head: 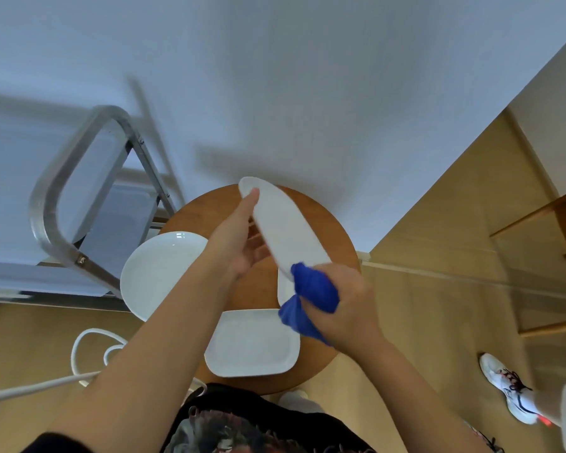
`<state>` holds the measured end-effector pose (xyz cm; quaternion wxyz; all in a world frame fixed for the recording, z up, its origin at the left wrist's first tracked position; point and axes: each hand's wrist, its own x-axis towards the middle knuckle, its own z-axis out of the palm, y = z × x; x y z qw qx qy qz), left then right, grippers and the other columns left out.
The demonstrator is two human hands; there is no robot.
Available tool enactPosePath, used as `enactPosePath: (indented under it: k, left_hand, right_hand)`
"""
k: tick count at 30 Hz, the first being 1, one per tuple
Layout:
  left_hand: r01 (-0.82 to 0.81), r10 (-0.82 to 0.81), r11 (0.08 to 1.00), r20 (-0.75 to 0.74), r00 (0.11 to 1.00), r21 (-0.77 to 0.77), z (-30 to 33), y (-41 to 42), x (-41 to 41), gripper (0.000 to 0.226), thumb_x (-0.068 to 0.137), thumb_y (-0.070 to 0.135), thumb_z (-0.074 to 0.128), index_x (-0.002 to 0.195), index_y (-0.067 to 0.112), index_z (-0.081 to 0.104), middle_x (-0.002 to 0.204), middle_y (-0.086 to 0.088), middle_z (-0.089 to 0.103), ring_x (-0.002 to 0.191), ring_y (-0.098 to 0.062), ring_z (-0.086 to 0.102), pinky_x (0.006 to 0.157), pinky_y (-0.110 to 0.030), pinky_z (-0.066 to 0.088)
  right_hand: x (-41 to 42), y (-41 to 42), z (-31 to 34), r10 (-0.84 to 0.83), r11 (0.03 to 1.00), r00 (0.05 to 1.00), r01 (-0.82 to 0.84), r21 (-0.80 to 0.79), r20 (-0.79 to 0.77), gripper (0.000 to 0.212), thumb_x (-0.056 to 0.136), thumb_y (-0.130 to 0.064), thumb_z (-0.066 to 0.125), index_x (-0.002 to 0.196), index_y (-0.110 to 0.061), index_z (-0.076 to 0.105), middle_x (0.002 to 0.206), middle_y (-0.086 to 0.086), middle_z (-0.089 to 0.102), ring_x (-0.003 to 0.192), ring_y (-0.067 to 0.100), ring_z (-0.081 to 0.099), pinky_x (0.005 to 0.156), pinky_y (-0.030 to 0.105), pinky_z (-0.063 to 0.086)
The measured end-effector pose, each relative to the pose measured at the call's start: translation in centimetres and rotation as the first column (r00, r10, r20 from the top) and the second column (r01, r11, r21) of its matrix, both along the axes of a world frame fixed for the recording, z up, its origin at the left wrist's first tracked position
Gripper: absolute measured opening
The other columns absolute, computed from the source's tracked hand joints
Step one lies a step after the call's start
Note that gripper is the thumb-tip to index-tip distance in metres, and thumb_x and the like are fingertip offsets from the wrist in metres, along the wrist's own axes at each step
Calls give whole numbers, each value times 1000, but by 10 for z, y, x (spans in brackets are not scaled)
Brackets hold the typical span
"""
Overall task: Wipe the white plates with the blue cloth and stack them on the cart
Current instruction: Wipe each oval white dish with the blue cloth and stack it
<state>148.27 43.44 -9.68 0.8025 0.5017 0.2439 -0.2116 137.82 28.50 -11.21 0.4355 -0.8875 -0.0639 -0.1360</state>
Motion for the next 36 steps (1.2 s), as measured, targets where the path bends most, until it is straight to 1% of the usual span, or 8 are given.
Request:
enactPosePath:
  k: [2,6,11,14,18,24,29,36]
  left_hand:
    - [120,-133,981,82,988,152,-4,1,-3,60,85,62,51,124,16,55,116,-6,65,106,-23,64,82,-41,56]
    - [24,-67,913,91,994,407,-25,10,-7,68,86,61,52,139,21,40,140,-1,47,129,-25,44,106,-50,36]
    - [90,-69,986,153,986,-137,-35,39,-5,43,79,26,65,120,17,55,113,-8,66,101,-23,66,73,-37,59]
    - [200,-158,950,182,970,-241,-32,53,-4,49,74,7,69,120,13,55,105,-8,70,94,-22,69,65,-31,60]
    - [279,-248,951,210,946,-136,-27,53,-5,59,64,-4,69,118,15,57,108,-10,67,102,-26,64,71,-34,60]
    - [338,-447,860,245,860,383,-11,33,-4,38,81,7,65,110,28,51,103,-5,58,99,-25,57,73,-30,55]
    - [556,-696,707,286,659,438,7,17,-4,31,76,-3,64,99,17,63,89,-3,70,84,-19,68,69,-28,55]
    - [599,-740,661,255,623,452,11,26,-9,35,78,0,67,99,28,60,87,7,67,83,-16,66,63,-22,54]
  right_hand:
    - [4,-2,15,-127,937,956,203,285,-263,22,75,-36,78,74,-32,56,72,-13,64,71,6,64,67,28,56]
    - [12,-20,26,51,699,906,269,663,-421,28,68,-15,75,92,-21,63,87,3,71,84,19,70,68,30,58]
    - [18,-36,14,280,445,862,274,853,-423,23,72,-19,61,88,-29,75,92,2,73,84,18,69,68,28,56]
    - [23,-48,5,238,375,876,316,872,-420,24,75,-24,64,98,-27,69,94,2,71,85,19,68,67,30,56]
    - [26,-58,-3,66,505,848,427,751,-526,43,76,-25,71,117,-15,62,109,9,68,104,27,64,83,39,55]
    - [32,-24,26,44,956,980,15,294,-194,50,81,-28,60,127,-41,46,130,-16,54,121,4,50,100,26,44]
    - [55,14,38,138,972,987,-150,-180,-80,55,86,-17,58,139,-23,45,147,6,37,137,26,31,111,49,28]
    - [81,7,12,-96,994,988,89,-62,-119,53,83,-61,37,134,-48,36,138,-8,40,123,9,34,104,34,36]
